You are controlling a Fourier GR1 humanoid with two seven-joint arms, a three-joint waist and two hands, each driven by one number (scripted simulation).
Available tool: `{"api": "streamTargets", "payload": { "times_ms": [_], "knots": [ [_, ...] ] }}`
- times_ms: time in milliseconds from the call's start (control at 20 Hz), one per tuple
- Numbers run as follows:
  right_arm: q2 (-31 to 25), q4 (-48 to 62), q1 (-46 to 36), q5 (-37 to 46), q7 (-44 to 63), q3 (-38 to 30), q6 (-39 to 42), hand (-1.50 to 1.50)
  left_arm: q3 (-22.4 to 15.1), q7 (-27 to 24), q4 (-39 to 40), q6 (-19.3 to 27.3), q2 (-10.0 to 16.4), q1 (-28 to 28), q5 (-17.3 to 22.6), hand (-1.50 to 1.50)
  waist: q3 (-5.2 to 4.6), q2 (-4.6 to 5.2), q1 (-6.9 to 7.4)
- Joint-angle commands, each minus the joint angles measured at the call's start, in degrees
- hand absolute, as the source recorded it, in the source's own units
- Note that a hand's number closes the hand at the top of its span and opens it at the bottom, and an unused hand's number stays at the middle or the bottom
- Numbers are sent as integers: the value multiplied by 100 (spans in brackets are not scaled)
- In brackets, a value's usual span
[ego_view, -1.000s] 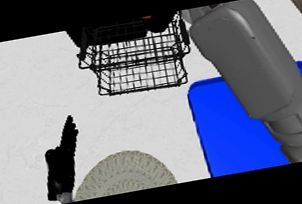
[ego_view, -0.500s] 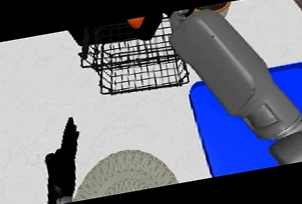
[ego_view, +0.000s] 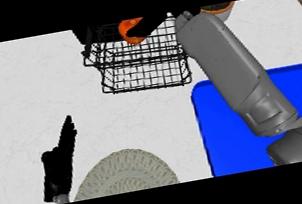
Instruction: Pick the squash from the tray and place it in the tiered basket
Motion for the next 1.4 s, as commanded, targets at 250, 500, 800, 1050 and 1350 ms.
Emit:
{"api": "streamTargets", "payload": {
  "times_ms": [250, 500, 800, 1050, 1350],
  "knots": [
    [7, -169, -76, -825, -691, -497, -1228, -150, -73, 9, -259, 160, -93, 297, -131, 0, 2, -54, -119],
    [-888, -476, 146, -635, -310, -786, -1605, -150, 167, 183, -63, 135, -1, 65, -23, 0, 0, -73, -268],
    [-1953, -1424, 954, -1261, 137, -1259, -604, -150, 161, -112, -137, 134, -35, 440, -18, 0, 2, -120, -393],
    [-2910, -2046, 1916, -2042, 183, -1816, 671, -150, 274, -18, 2, 202, -48, 246, -21, 0, 1, -121, -469],
    [-3917, -1627, 2795, -2893, -554, -2589, 2025, -150, 189, -77, 34, 48, -98, 72, -29, 0, 3, -57, -305]
  ]
}}
